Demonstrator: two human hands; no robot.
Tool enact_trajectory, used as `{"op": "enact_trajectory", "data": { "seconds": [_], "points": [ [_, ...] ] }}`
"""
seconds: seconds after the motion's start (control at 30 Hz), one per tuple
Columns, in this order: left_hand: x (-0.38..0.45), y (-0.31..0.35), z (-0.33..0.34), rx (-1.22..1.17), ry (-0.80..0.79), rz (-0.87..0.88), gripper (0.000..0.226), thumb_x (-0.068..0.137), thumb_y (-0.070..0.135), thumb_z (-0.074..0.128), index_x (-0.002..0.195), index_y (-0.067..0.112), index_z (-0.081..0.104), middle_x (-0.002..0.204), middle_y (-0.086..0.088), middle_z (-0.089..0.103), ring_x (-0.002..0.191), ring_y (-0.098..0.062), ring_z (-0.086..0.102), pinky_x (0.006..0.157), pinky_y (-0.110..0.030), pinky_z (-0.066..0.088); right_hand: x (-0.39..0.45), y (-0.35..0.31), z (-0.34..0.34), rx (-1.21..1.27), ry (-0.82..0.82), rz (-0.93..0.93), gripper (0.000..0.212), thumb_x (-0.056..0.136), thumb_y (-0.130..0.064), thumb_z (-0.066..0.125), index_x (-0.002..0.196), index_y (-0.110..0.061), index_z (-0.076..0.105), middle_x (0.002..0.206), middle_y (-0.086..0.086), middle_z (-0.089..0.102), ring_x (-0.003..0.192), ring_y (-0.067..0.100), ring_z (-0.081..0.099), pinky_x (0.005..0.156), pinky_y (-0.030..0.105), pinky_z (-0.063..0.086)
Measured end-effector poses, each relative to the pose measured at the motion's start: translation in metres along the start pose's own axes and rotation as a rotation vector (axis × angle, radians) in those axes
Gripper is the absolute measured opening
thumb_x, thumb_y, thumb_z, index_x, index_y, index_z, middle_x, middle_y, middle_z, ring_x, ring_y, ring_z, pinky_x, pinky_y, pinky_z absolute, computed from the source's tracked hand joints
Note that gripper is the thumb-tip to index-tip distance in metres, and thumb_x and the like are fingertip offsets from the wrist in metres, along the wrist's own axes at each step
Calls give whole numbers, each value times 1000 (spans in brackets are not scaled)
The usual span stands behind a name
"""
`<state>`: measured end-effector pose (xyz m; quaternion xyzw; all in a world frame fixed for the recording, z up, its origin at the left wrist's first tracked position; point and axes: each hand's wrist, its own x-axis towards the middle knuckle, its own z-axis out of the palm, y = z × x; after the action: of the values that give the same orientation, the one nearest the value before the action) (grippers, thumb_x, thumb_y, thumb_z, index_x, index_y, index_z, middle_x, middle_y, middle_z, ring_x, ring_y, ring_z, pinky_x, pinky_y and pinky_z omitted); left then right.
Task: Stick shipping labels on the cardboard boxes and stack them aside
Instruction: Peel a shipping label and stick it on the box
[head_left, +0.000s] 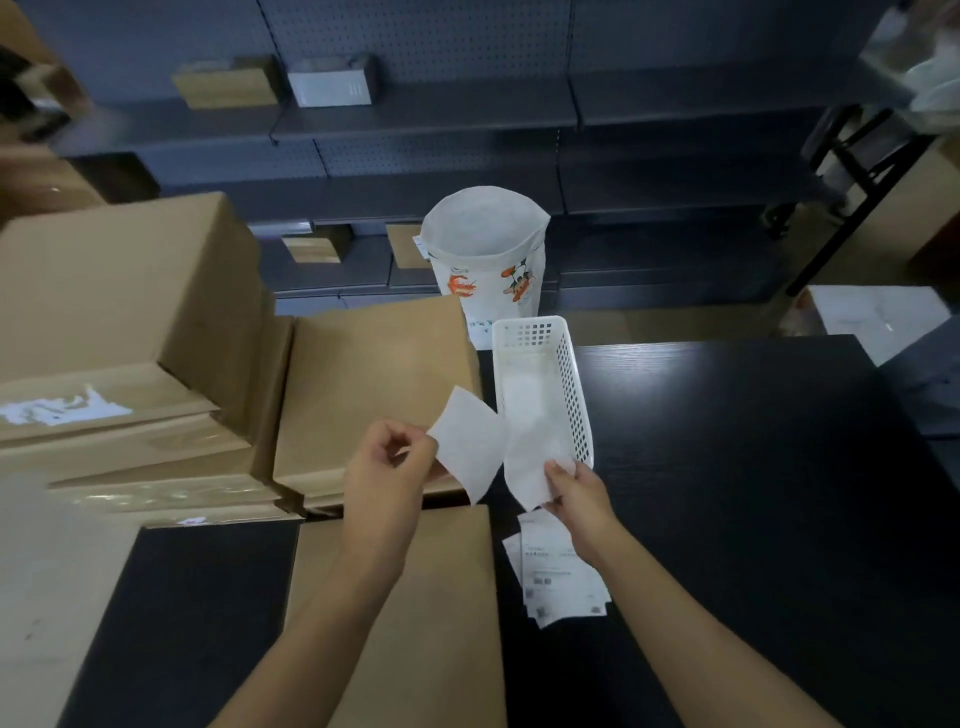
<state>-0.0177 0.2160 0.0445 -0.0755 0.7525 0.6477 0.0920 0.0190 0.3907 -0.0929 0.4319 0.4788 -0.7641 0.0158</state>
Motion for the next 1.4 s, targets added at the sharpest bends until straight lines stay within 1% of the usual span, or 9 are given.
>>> {"op": "enact_trajectory", "data": {
  "seconds": [0.2, 0.37, 0.47, 0.6, 0.73, 0.93, 1.1, 1.2, 1.4],
  "points": [
    [17, 16, 18, -50, 95, -28, 14, 93, 5, 54, 81, 11, 58, 81, -3, 64, 67, -5, 67, 61, -17, 54, 53, -26, 10, -504, 83, -201, 46, 98, -26, 50, 140, -11, 38, 136, 13, 51, 116, 27, 54, 98, 43, 49],
    [19, 0, 25, -31, 111, -126, 11, 93, 9, 56, 83, 11, 60, 84, -10, 67, 75, -19, 67, 71, -24, 54, 63, -24, 17, -990, 18, -272, 82, 92, -49, 54, 152, -8, 16, 150, 16, 34, 138, 32, 33, 111, 39, 30],
    [18, -6, 29, -37, 99, -147, 9, 92, 9, 57, 84, 10, 60, 87, -13, 69, 76, -19, 67, 76, -25, 54, 58, -20, 12, -1121, 24, -325, 69, 100, -45, 40, 153, -10, 14, 152, 13, 32, 140, 30, 28, 111, 39, 30],
    [17, -10, 29, -15, 75, -116, 10, 92, 8, 57, 83, 10, 60, 78, -5, 68, 70, -13, 65, 65, -15, 51, 32, -19, 7, -917, 212, -565, 30, 100, -30, 44, 121, -15, 58, 120, 2, 61, 105, 18, 57, 83, 34, 50],
    [15, -19, 24, 157, 17, -26, 10, 90, 14, 61, 80, 13, 62, 68, 7, 68, 67, -9, 62, 65, -17, 46, 1, -21, 4, -702, 130, -614, 9, 97, -27, 52, 94, -22, 59, 85, -3, 68, 71, 10, 62, 64, 31, 53],
    [-5, -31, 14, 491, -246, 249, 17, 84, 14, 64, 73, 27, 60, 73, 17, 65, 73, 4, 62, 69, -15, 49, -50, -34, 37, -245, -265, -253, 38, 102, -35, 41, 87, -4, 58, 64, 4, 68, 54, 15, 60, 51, 25, 47],
    [-23, -48, -21, 578, -389, 397, 12, 84, 28, 63, 86, 39, 58, 90, 21, 61, 91, 4, 57, 77, -17, 45, -87, -12, 54, -261, -309, -186, 46, 97, -49, 40, 101, -9, 61, 83, 7, 73, 77, 24, 67, 75, 37, 55],
    [-37, -52, -52, 571, -468, 488, 11, 85, 26, 65, 96, 27, 66, 99, 17, 62, 97, 2, 54, 81, -12, 42, -112, 11, 65, -219, -304, -210, 28, 96, -35, 52, 112, -15, 62, 100, 3, 74, 92, 18, 70, 84, 36, 54],
    [-45, -76, -130, 395, -468, 315, 22, 79, 37, 74, 97, 29, 65, 112, 20, 53, 107, 14, 45, 83, -4, 37, -151, 67, 94, -191, -173, -177, 24, 98, -16, 50, 119, -17, 61, 107, 4, 72, 92, 17, 71, 72, 28, 55]
  ]
}}
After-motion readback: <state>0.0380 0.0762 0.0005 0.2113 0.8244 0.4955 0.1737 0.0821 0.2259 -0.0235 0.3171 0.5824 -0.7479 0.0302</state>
